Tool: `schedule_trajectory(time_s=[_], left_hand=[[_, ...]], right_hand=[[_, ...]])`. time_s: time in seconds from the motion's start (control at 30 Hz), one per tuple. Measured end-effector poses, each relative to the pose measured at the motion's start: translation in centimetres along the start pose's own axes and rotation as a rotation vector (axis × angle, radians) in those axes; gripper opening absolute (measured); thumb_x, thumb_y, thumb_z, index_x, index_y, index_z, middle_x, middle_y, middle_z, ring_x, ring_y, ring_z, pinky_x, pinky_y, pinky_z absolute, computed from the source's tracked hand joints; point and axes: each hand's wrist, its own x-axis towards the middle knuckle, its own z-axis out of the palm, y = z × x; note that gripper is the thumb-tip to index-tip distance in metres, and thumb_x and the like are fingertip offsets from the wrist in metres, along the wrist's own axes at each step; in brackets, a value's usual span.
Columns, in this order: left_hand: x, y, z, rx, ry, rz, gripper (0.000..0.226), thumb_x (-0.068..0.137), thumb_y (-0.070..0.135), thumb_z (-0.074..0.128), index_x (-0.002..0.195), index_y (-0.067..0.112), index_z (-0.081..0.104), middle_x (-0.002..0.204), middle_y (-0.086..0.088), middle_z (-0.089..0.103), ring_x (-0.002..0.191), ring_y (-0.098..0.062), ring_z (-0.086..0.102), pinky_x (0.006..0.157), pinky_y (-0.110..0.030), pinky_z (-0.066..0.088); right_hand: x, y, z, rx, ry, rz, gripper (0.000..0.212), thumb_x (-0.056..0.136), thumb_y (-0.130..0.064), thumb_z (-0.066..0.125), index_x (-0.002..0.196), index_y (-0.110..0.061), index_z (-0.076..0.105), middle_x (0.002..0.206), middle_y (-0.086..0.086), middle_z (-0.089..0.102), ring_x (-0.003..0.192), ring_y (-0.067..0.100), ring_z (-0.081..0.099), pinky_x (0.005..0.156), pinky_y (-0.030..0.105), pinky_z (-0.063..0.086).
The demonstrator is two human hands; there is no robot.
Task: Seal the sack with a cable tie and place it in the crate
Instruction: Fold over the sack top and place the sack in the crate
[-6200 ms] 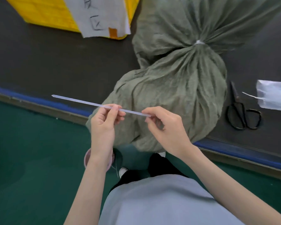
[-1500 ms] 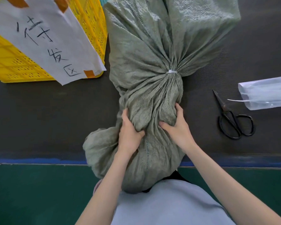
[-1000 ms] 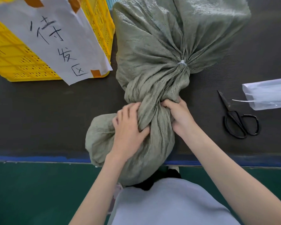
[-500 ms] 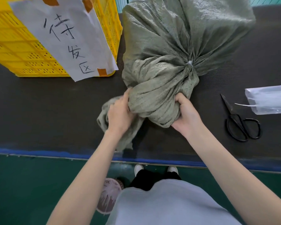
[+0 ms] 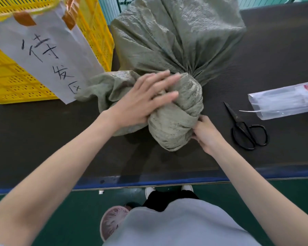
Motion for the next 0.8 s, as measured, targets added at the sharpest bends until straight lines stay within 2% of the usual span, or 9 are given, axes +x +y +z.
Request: schedule_trajectory(time_s=[0.1, 0.23, 0.33, 0.4, 0.47, 0.57, 0.63, 0.7, 0.8], left_hand=[[-1.0, 0.4, 0.6, 0.08, -0.162, 0.177, 0.08, 0.081, 0.004, 0.044, 0.144, 0.035, 0.006, 0.146, -0.006, 0.024, 0.13, -0.035, 0.03, 0.106, -0.048, 0.031], [-2.6, 0.8, 1.8, 0.138, -0.21, 0.068, 0.068, 0.089, 0.001, 0.042, 0.147, 0.026, 0.019, 0.114, -0.003, 0.051, 0.091, -0.028, 0.046, 0.077, -0.039, 0.044], [-3.9, 0.4, 2.3, 0.099, -0.221, -0.067, 0.044, 0.091, 0.009, 0.046, 0.133, 0.018, 0.042, 0.094, -0.006, 0.059, 0.079, -0.027, 0.048, 0.065, -0.036, 0.039], [-4.9, -0.5, 2.3, 0.085, -0.199, -0.161, 0.029, 0.091, 0.015, 0.05, 0.121, 0.015, 0.05, 0.09, -0.008, 0.059, 0.077, -0.028, 0.05, 0.064, -0.036, 0.035], [-5.6, -1.3, 2.1, 0.079, -0.178, -0.251, 0.024, 0.091, 0.017, 0.053, 0.114, 0.015, 0.053, 0.091, -0.01, 0.059, 0.078, -0.029, 0.051, 0.066, -0.036, 0.035], [-5.5, -2.3, 2.1, 0.129, -0.137, -0.348, 0.02, 0.086, 0.016, 0.06, 0.106, 0.018, 0.057, 0.102, -0.012, 0.059, 0.093, -0.031, 0.049, 0.076, -0.039, 0.035], [-4.6, -2.6, 2.0, 0.176, -0.143, -0.415, 0.018, 0.082, 0.018, 0.063, 0.099, 0.02, 0.061, 0.128, -0.016, 0.051, 0.118, -0.034, 0.038, 0.092, -0.045, 0.029], [-3.7, -3.0, 2.4, 0.204, -0.218, -0.44, 0.019, 0.077, 0.019, 0.063, 0.095, 0.021, 0.059, 0.147, -0.02, 0.034, 0.134, -0.038, 0.023, 0.103, -0.05, 0.021], [-3.1, -3.5, 3.7, 0.25, -0.337, -0.436, 0.031, 0.067, 0.013, 0.066, 0.096, 0.018, 0.057, 0.145, -0.023, 0.037, 0.134, -0.04, 0.022, 0.1, -0.051, 0.022]], right_hand=[[0.9, 0.0, -0.6, -0.211, 0.033, -0.017, 0.026, 0.079, -0.027, 0.067, 0.103, -0.019, 0.068, 0.104, -0.001, 0.072, 0.1, 0.017, 0.065, 0.087, 0.04, 0.054], [1.6, 0.3, -0.4, -0.354, -0.013, -0.015, 0.043, 0.068, -0.041, 0.071, 0.108, -0.024, 0.067, 0.106, -0.005, 0.072, 0.1, 0.014, 0.065, 0.089, 0.041, 0.054], [1.9, -0.8, -0.7, -0.362, -0.101, -0.043, 0.026, 0.079, -0.028, 0.07, 0.104, -0.021, 0.065, 0.095, -0.002, 0.07, 0.087, 0.011, 0.064, 0.073, 0.03, 0.052], [2.6, -1.8, -1.1, -0.349, -0.014, -0.166, 0.017, 0.084, -0.016, 0.064, 0.101, -0.018, 0.062, 0.094, 0.003, 0.066, 0.083, 0.014, 0.062, 0.074, 0.032, 0.051], [3.5, -2.6, -1.8, -0.473, 0.209, -0.429, 0.026, 0.082, -0.009, 0.062, 0.108, -0.015, 0.059, 0.107, 0.006, 0.06, 0.093, 0.018, 0.057, 0.086, 0.034, 0.047], [5.9, -3.2, -3.0, -1.072, 0.423, -0.76, 0.057, 0.075, -0.006, 0.058, 0.13, -0.015, 0.045, 0.131, 0.014, 0.044, 0.115, 0.032, 0.041, 0.091, 0.044, 0.038], [7.8, -3.4, -3.5, -1.385, 0.468, -0.757, 0.075, 0.07, -0.005, 0.06, 0.139, -0.02, 0.034, 0.14, 0.018, 0.035, 0.123, 0.04, 0.034, 0.093, 0.051, 0.036], [9.7, -3.1, -3.8, -1.511, 0.464, -0.717, 0.084, 0.066, -0.004, 0.064, 0.14, -0.022, 0.028, 0.141, 0.017, 0.026, 0.123, 0.044, 0.035, 0.094, 0.055, 0.036], [11.3, -2.7, -4.4, -1.514, 0.471, -0.737, 0.077, 0.067, -0.002, 0.064, 0.134, -0.02, 0.032, 0.134, 0.017, 0.029, 0.112, 0.046, 0.042, 0.086, 0.054, 0.042]])
